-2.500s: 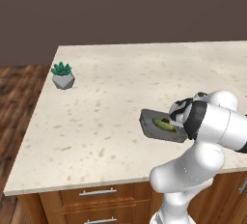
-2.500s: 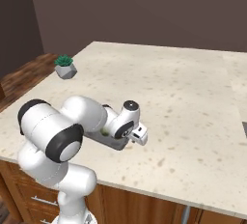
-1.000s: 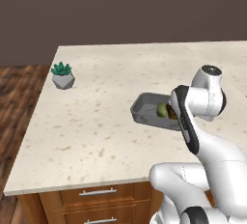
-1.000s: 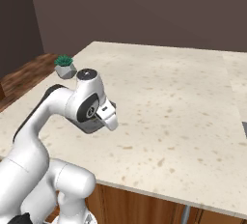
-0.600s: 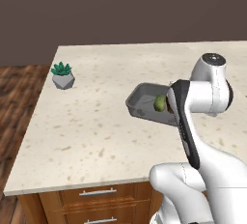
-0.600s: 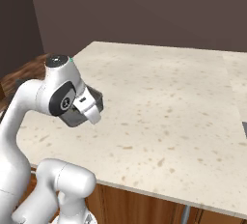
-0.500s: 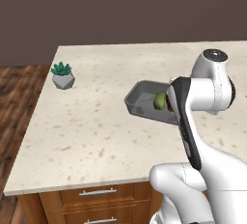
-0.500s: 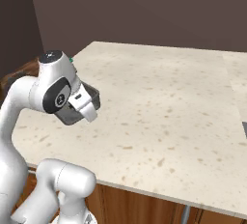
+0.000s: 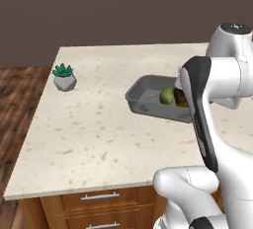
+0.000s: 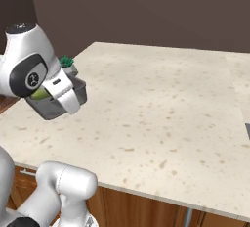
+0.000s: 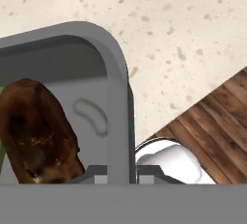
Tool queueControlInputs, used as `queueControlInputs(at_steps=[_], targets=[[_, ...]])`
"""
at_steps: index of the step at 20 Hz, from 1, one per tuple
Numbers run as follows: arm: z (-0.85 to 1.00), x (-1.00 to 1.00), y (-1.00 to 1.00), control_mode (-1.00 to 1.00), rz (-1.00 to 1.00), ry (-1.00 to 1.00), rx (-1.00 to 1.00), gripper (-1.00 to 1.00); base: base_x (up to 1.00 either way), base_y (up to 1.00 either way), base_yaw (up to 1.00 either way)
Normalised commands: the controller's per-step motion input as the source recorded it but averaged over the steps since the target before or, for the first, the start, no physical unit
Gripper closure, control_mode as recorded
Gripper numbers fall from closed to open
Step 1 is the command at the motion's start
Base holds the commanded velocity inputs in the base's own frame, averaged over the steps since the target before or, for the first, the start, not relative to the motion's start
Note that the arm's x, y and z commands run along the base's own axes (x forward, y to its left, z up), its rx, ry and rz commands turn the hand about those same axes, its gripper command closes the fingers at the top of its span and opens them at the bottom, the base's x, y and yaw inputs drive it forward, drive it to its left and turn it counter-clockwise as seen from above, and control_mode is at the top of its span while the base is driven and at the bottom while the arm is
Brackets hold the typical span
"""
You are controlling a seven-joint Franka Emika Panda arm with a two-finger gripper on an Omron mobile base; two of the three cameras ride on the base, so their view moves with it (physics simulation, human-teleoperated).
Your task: Take the sweet potato and cucumber out of the freezer and place them in the tupperware container on the counter. Then put the tupperware containing the vegetables back in the freezer.
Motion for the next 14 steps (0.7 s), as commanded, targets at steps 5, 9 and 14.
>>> queueControlInputs(at_steps=[5,9,14], targets=[[0.14,-0.82,0.00,-1.00,0.01,0.03,0.06,1.00,0.00,0.00,0.00],[0.00,-0.77,0.00,-1.00,0.05,0.00,0.04,1.00,0.00,0.00,0.00],[0.00,-0.13,0.01,1.00,0.01,0.00,0.00,1.00,-0.51,0.53,0.04]])
